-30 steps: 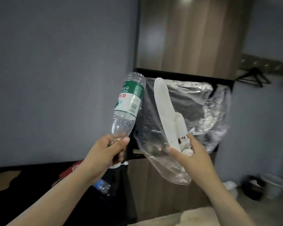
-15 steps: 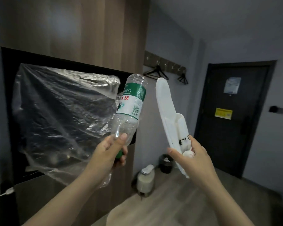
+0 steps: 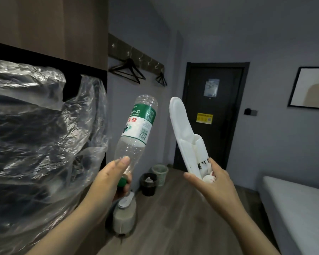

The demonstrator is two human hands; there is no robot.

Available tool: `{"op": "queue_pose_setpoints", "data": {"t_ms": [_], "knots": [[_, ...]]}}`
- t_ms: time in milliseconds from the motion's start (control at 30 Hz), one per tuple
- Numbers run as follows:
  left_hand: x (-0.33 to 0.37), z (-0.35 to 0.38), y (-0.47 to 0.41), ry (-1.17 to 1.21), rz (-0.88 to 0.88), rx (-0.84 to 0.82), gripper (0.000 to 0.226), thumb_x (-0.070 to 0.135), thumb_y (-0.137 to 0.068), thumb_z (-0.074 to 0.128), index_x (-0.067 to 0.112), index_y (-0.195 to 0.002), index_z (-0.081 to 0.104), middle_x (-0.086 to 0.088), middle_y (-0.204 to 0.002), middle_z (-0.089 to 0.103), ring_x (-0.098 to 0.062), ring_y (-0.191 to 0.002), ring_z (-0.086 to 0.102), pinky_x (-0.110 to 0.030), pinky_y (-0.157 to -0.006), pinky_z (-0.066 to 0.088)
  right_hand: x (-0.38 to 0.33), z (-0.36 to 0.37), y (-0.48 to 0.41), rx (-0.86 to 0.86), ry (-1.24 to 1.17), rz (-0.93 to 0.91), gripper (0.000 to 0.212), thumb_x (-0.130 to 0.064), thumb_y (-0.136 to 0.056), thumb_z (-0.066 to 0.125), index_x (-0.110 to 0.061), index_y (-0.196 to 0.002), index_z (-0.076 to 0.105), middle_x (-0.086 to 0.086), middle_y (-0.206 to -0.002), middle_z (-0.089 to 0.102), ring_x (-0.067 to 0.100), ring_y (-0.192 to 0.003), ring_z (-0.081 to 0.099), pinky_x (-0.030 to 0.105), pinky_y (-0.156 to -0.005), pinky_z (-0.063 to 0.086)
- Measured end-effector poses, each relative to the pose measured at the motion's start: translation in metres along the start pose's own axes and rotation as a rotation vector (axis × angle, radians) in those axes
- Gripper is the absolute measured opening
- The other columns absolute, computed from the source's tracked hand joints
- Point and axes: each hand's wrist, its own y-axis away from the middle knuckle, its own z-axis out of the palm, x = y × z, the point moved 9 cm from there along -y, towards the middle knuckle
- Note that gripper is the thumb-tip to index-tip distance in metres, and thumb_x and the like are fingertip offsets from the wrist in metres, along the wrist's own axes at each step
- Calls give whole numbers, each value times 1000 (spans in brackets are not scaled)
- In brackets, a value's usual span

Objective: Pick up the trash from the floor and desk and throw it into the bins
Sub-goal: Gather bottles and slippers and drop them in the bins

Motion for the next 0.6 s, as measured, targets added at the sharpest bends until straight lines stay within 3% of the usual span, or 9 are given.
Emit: {"op": "queue_pose_setpoints", "data": {"t_ms": [100, 267, 433, 600], "knots": [[-24, 0, -57, -35, -24, -35, 46, 57, -68, 69, 16, -81, 54, -7, -67, 52, -16, -48, 44, -27, -48, 39, 24, 17, -40, 26, 45, 19, 55, -69, -59, 70, -42, -103, 50, -11, -109, 58, 11, -100, 58, 32, -74, 56], [-76, 20, -136, -11, -101, -58, 37, 50, -71, 60, 14, -79, 53, -5, -64, 51, -16, -47, 42, -26, -46, 38, 80, 31, -103, 71, 132, 85, 75, -79, -53, 67, -41, -115, 51, -11, -113, 59, 13, -103, 58, 40, -81, 57], [-121, 47, -215, 9, -113, -87, 38, 55, -68, 67, 20, -76, 54, -2, -63, 52, -16, -48, 41, -27, -49, 36, 135, 36, -178, 92, 136, 89, 68, -78, -55, 66, -43, -111, 51, -12, -111, 60, 11, -100, 60, 37, -77, 58], [-154, 80, -302, -1, -133, -63, 34, 48, -77, 70, 17, -81, 56, -3, -63, 50, -17, -48, 40, -29, -51, 34, 176, 41, -265, 62, 30, 77, 56, -69, -56, 69, -41, -103, 54, -5, -109, 59, 14, -95, 61, 19, -50, 53]]}}
